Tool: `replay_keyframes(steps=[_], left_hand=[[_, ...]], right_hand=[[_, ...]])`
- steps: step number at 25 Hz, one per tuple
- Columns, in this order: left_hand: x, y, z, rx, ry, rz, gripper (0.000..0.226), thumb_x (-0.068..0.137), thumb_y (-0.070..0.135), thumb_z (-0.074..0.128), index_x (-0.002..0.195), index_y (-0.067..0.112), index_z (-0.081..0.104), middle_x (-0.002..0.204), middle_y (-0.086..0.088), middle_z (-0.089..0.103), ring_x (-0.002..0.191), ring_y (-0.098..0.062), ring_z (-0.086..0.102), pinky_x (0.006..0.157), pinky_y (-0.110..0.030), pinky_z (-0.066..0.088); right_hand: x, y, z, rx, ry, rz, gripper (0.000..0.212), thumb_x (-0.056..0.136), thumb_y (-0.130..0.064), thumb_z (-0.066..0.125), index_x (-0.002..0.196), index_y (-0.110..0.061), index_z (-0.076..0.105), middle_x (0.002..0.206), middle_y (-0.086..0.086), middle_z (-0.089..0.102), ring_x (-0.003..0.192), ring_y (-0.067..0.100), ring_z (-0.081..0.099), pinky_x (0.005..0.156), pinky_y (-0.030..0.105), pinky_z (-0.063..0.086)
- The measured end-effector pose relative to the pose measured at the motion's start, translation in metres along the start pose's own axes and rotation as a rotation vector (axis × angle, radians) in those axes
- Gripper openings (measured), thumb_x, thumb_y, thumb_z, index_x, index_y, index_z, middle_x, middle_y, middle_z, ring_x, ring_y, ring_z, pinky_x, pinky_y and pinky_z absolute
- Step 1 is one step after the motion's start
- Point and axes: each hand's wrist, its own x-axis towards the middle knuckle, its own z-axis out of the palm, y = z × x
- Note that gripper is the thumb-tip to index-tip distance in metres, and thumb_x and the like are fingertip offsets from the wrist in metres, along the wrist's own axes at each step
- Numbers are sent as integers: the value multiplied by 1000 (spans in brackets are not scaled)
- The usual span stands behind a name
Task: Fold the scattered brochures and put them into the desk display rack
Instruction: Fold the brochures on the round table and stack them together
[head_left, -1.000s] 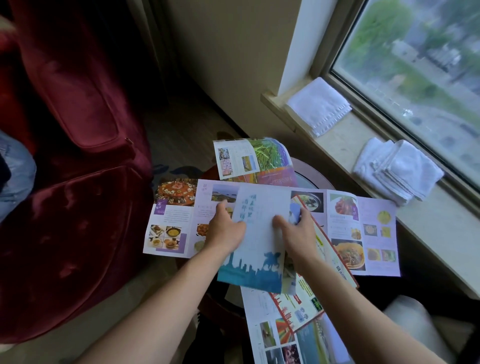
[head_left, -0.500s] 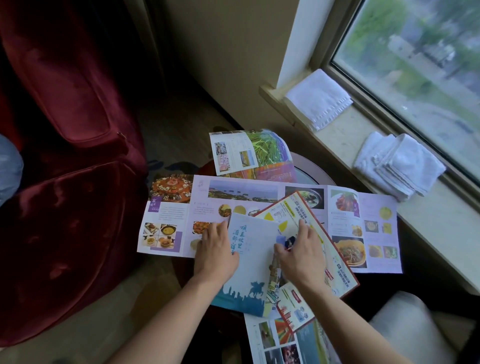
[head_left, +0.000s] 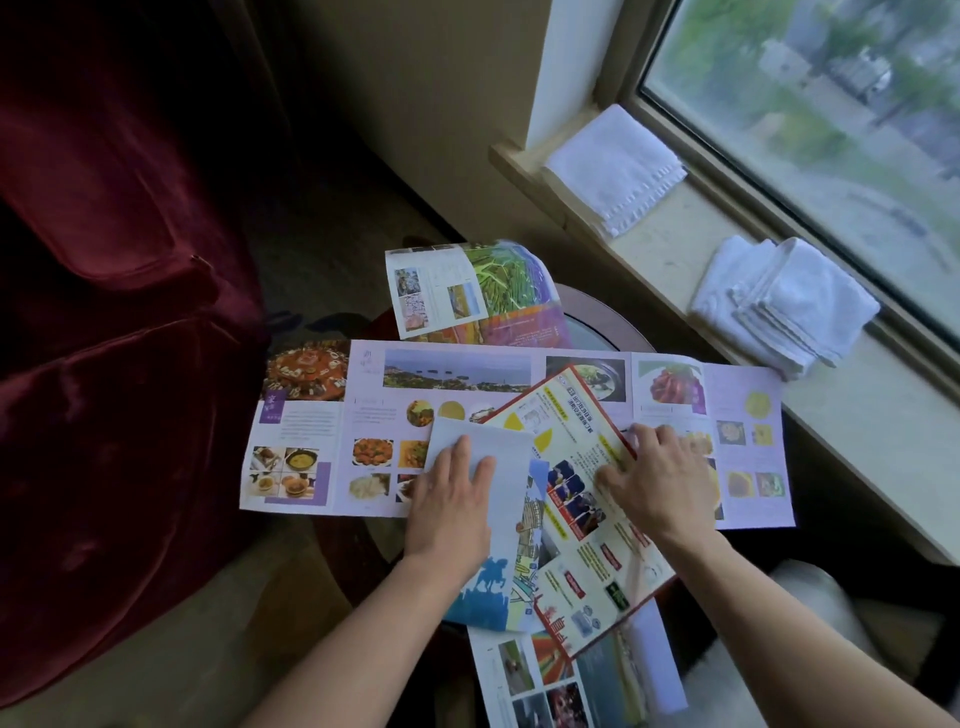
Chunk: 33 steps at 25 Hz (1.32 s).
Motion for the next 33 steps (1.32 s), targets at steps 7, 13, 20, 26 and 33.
replay_keyframes(steps=[7, 13, 20, 26, 33], left_hand=[[1, 2, -3, 9, -2, -4, 72, 90, 31, 65, 146, 24, 20, 162, -14, 6, 147, -32, 14, 117, -44, 29], [-5, 2, -8, -48, -19, -14, 71, 90, 30, 65, 148, 26, 23, 163, -10, 8, 146, -29, 16, 116, -43, 28], [36, -17, -90, -1153, 81, -307, 67, 86, 54, 65, 144, 31, 42, 146, 5, 45, 134, -18, 43, 100, -39, 42], [29, -61, -143, -1625, -182, -100, 65, 94, 65, 35, 121, 16, 69, 113, -6, 75, 103, -20, 71, 74, -28, 58], [7, -63, -125, -1389, -337, -85, 34, 82, 27, 76, 113, 17, 65, 114, 6, 69, 107, -10, 65, 95, -34, 53]], right_hand=[[16, -18, -23, 329, -246, 129, 9, 87, -18, 60, 83, -25, 57, 88, -1, 67, 74, 12, 60, 58, 31, 48], [32, -30, -109, 223, -165, -71, 16, 88, -17, 65, 79, -28, 58, 79, -5, 68, 70, 8, 62, 56, 29, 51], [51, -74, -186, 282, -311, -258, 10, 89, -18, 71, 89, -23, 62, 89, -4, 72, 80, 12, 68, 63, 26, 51], [52, -102, -192, 461, -425, -285, 9, 86, -20, 75, 84, -22, 67, 87, -5, 74, 79, 15, 71, 63, 28, 53], [27, -125, -154, 662, -576, -347, 25, 94, -27, 70, 69, -26, 75, 71, -8, 72, 69, 10, 69, 65, 28, 55]])
